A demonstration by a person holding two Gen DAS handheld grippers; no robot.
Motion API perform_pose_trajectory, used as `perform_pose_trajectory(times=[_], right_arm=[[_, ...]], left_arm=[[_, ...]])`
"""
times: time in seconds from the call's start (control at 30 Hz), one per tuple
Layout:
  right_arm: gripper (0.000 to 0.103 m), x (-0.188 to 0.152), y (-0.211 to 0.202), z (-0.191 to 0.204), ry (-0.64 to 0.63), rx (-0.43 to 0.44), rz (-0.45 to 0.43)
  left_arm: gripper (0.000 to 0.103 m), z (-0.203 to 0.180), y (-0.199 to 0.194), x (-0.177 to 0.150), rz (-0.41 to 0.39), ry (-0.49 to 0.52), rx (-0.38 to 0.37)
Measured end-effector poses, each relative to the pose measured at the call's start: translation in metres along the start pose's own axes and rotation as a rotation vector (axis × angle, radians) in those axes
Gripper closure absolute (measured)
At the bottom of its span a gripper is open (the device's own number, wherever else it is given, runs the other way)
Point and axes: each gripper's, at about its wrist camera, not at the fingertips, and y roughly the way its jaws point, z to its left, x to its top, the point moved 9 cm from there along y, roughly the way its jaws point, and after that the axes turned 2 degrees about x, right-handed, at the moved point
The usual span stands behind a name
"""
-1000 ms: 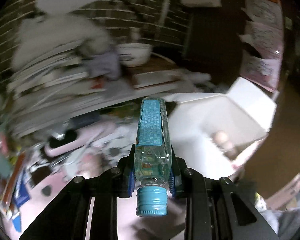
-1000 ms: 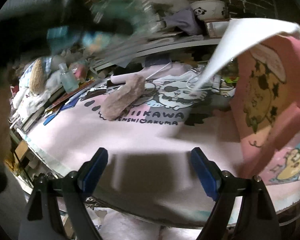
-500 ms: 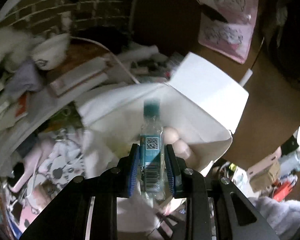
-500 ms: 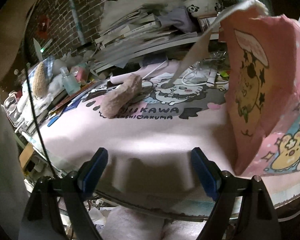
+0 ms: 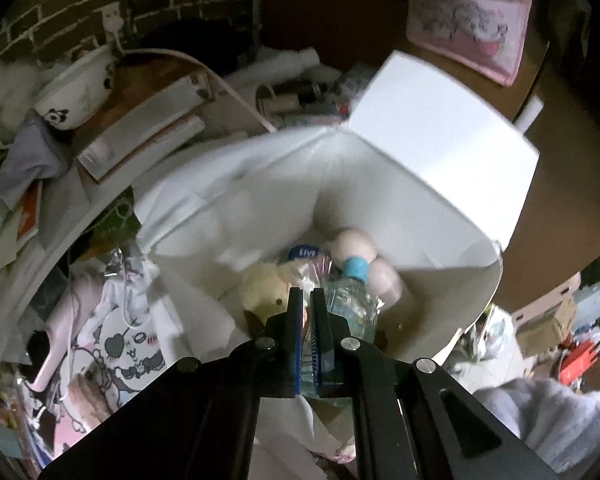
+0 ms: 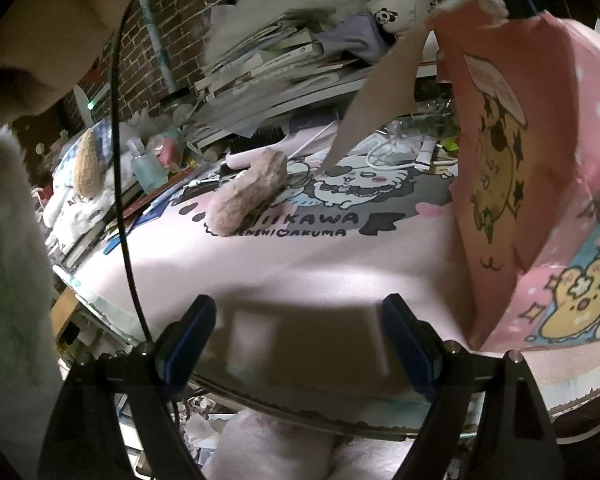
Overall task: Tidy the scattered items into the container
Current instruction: 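Carry the water bottle into the white box, open left gripper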
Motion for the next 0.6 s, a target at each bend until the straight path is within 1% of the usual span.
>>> perform_pose_trajectory(times=[0.07,0.27,0.33,0.37,0.4,0.43,0.47,0.5,0.57,0.6], right_arm=[[0.020,-0.001,0.000,0.000,-0.002,-0.005,-0.002],[0.020,-0.001,0.000,0.000,-0.002,-0.006,-0.009],[0.020,-0.001,0.000,0.000,-0.002,-0.007,-0.010],[0.020,-0.001,0.000,0.000,-0.002,-0.007,-0.010],[0.020,-0.001,0.000,0.000,-0.003,-0.008,-0.010],[0.020,-0.001,0.000,0.000,-0.002,-0.007,-0.010],[0.020,-0.001,0.000,0.000,-0.002,-0.007,-0.010],[0.020,-0.001,0.000,0.000,-0.002,-0.006,-0.010],[0.020,-0.001,-0.001,0.000,0.000,-0.007,-0.011],[0.020,0.000,-0.001,-0.001,0.001,-0.009,-0.010]], left_arm=[[0.103,-0.003,0.003,-0.003,0.020,0.016,0.007],[0.103,-0.003,0.005,-0.006,0.043,0.024,0.016],[0.097,-0.003,0.007,-0.005,0.043,0.028,0.010],[0.085,-0.003,0.006,-0.005,0.044,0.027,0.008],[0.068,-0.003,0.007,-0.004,0.042,0.026,0.008],[0.060,-0.002,0.004,-0.002,0.025,0.022,0.007],[0.046,-0.001,0.000,-0.001,0.006,0.021,0.008],[0.035,-0.001,-0.004,0.002,-0.018,0.022,0.010],[0.024,0.002,-0.019,0.007,-0.089,0.027,0.023],[0.020,0.003,-0.025,0.009,-0.113,0.024,0.026]])
